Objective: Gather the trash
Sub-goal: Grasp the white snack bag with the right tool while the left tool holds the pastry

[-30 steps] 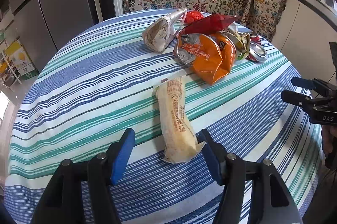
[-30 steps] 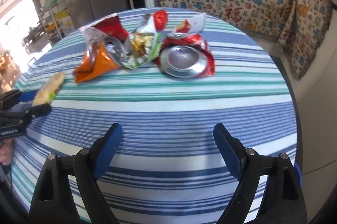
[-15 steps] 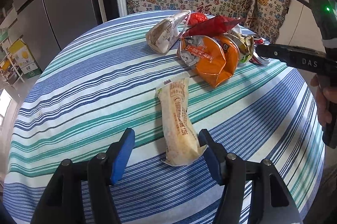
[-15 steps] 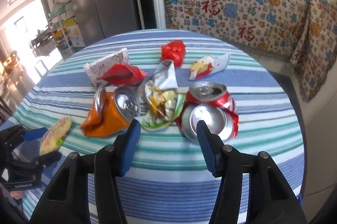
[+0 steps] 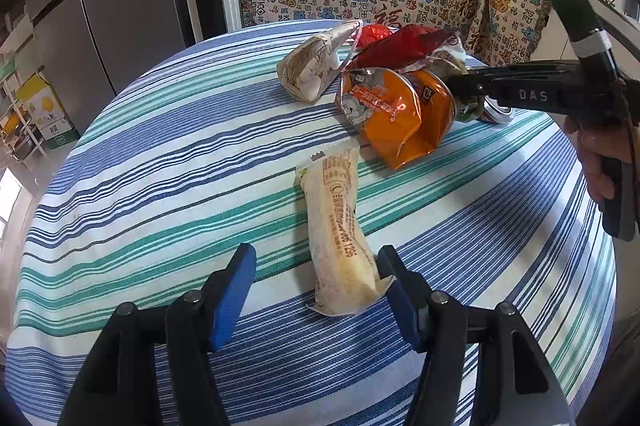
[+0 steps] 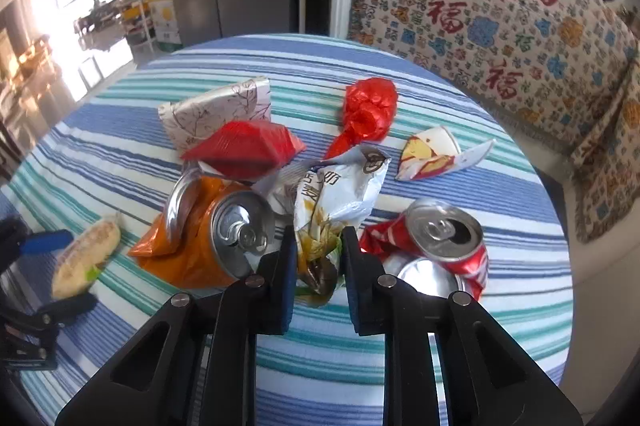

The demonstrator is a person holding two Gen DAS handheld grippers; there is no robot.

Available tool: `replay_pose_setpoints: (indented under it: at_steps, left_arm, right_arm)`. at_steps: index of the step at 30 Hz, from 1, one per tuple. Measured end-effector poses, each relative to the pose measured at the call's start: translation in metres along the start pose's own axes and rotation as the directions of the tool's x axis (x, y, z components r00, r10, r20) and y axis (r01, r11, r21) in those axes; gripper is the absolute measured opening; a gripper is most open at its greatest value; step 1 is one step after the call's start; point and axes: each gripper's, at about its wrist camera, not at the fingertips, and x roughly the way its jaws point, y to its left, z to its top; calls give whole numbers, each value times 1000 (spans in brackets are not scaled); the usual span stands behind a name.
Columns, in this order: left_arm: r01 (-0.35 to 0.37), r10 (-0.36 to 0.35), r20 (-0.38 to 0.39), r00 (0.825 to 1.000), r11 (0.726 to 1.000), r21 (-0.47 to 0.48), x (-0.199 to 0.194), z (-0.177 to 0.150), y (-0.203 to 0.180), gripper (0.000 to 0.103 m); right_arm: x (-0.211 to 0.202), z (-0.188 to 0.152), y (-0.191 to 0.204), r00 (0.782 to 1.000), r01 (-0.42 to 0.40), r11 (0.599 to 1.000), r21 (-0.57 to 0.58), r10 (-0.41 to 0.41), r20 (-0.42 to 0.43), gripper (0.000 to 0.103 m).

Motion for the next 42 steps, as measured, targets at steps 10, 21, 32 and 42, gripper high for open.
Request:
replay_pose_setpoints:
  at_steps: [10,21,32,42]
  left_arm:
    - [4,-4,-18,1000,1000,28,-11,-15,-9,65]
    - [5,-4,-23,1000,1000,27,-23,-32,-5,65]
    - [61,-58,-57,997,997,55,-25,-29,9,68]
    - [176,-174,-89,981,984,14,0,12,12,68]
  right_arm:
    - [-82,-104,11,998,-55,961,269,64,-26,32]
    - [-81,-137,16,996,76,963,257,-62,-63,74]
    - [-77,-135,27,995,72,976,206,-57,-77,87]
    - [-77,-95,21,998,12,982,186,0,-67,83]
